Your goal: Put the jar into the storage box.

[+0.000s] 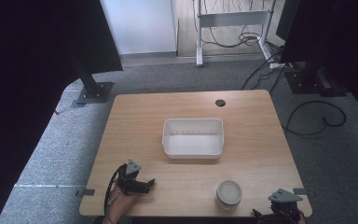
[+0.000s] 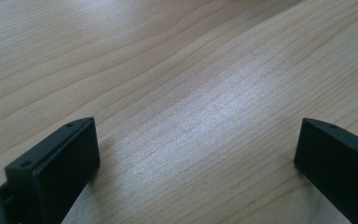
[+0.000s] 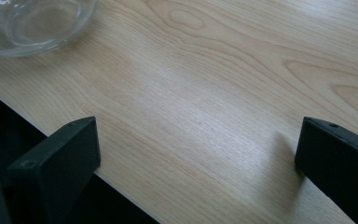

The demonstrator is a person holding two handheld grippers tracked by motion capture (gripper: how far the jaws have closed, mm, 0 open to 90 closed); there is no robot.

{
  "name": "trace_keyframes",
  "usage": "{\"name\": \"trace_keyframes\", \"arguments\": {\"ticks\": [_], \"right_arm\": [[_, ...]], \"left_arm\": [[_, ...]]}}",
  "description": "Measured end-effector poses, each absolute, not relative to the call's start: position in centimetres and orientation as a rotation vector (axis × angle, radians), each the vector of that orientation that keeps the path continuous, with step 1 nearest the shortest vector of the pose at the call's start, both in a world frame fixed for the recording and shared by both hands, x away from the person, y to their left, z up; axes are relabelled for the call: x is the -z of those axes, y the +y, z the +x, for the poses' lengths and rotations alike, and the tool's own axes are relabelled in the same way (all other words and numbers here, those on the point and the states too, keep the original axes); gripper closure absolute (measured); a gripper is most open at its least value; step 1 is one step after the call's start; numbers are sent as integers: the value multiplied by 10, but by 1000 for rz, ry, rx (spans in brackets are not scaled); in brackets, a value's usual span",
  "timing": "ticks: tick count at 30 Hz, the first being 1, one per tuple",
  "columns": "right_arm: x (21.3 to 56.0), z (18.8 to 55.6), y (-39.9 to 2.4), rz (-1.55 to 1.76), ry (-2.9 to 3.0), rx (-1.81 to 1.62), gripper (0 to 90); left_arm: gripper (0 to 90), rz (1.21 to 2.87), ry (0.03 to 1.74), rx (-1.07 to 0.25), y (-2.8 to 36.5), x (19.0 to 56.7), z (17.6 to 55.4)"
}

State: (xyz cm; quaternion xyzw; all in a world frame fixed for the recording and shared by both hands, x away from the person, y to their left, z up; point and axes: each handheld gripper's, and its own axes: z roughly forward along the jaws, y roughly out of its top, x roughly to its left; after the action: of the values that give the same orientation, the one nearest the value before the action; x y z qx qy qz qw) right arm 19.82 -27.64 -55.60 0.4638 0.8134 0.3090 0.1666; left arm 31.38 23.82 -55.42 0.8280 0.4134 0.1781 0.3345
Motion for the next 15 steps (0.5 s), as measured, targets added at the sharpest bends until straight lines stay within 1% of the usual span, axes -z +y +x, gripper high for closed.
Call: {"name": "trace_keyframes", "arguments": {"ticks": [15], "right_arm": [[548, 195, -260, 1238, 2349, -955, 0]], "left_arm": [[0, 2157, 1086, -467, 238, 554, 314]]}}
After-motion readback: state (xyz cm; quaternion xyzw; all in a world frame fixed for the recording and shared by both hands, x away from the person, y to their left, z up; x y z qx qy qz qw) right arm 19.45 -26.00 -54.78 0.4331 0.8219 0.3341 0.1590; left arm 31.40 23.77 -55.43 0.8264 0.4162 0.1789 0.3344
